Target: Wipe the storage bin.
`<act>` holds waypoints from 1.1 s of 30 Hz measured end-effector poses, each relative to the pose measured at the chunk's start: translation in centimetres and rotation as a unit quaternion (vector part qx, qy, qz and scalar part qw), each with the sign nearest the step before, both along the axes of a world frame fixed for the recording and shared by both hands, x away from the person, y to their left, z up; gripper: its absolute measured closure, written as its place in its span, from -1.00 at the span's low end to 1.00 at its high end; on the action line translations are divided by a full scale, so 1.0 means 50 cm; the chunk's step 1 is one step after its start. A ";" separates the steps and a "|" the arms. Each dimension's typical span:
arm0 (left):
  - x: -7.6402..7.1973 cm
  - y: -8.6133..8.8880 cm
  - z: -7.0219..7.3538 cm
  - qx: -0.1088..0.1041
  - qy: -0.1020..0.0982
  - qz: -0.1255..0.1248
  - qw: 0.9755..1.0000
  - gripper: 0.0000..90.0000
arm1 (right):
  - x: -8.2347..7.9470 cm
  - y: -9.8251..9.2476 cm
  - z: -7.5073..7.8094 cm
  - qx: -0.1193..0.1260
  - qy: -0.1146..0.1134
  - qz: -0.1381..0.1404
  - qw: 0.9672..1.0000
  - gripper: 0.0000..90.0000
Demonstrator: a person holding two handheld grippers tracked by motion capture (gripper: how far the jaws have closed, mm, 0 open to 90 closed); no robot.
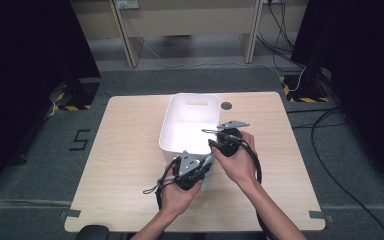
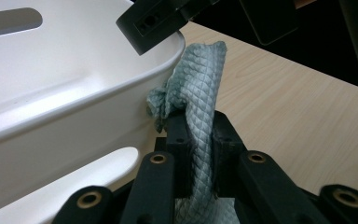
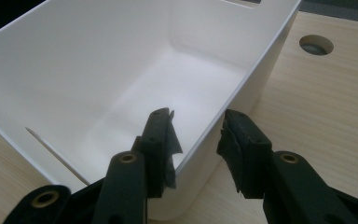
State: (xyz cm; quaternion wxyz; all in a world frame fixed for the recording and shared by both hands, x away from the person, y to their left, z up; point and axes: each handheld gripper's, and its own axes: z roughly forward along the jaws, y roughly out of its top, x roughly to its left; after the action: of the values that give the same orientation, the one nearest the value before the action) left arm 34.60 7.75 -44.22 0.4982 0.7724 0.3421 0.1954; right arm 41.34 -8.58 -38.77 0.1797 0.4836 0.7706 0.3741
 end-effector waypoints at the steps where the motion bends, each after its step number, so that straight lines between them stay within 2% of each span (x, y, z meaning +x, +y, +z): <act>1: 0.000 0.000 -0.001 0.001 0.001 -0.001 1.000 0.79 | 0.000 0.000 0.000 0.000 0.000 0.000 1.000 0.39; 16: 0.008 -0.009 -0.042 0.013 0.014 -0.003 1.000 0.79 | 0.000 0.000 0.000 0.000 0.000 0.000 1.000 0.39; 33: 0.017 -0.015 -0.087 0.031 0.041 -0.004 0.999 0.79 | 0.000 0.000 0.000 0.002 0.000 0.000 1.000 0.39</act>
State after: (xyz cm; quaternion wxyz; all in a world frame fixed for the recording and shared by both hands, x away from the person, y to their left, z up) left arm 35.44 6.98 -48.60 0.4602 0.7963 0.3529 0.1720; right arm 41.34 -8.58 -38.78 0.1783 0.4841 0.7699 0.3756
